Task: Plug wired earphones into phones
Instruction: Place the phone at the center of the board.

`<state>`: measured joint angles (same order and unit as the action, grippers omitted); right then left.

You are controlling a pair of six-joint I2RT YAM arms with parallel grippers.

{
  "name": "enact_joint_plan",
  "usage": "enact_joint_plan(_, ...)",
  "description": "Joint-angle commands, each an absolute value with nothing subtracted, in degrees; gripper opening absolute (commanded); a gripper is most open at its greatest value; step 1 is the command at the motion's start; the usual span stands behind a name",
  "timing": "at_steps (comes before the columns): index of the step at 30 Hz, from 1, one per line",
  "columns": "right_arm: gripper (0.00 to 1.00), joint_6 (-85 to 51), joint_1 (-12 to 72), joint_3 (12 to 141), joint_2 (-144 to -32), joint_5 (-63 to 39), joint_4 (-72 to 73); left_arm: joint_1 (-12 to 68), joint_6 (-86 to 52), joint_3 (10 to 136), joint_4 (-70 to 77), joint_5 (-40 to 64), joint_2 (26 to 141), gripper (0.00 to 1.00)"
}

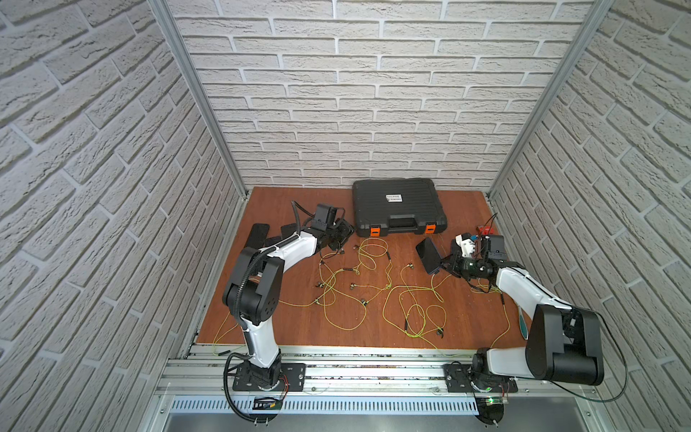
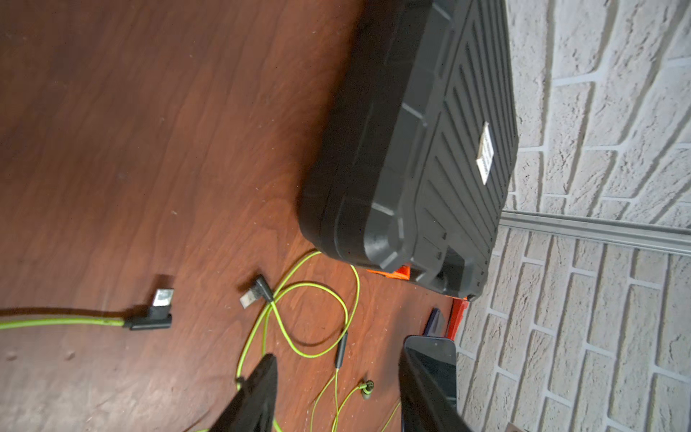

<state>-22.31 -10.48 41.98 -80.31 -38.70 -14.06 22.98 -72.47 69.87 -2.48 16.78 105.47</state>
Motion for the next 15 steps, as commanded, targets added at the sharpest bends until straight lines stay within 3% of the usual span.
enact_joint_plan(1, 0.06, -23.49, -11.05, 41.42, -82.70, -43.36, -4.65, 22.19, -74.15, 69.74, 0.62, 16.00, 107.84, 0.53)
enact_joint_plan(8, 0.07, -23.82, -12.79, 40.32, -85.63, -44.56, -3.52, 22.32, -76.38, 69.25, 5.17, 14.60, 111.96, 0.48)
enact_joint_plan(15, 0.17, -23.34, -14.85, 40.12, -89.49, -46.61, -4.60, 23.03, -78.82, 67.87, 7.60, 13.59, 114.34, 0.48)
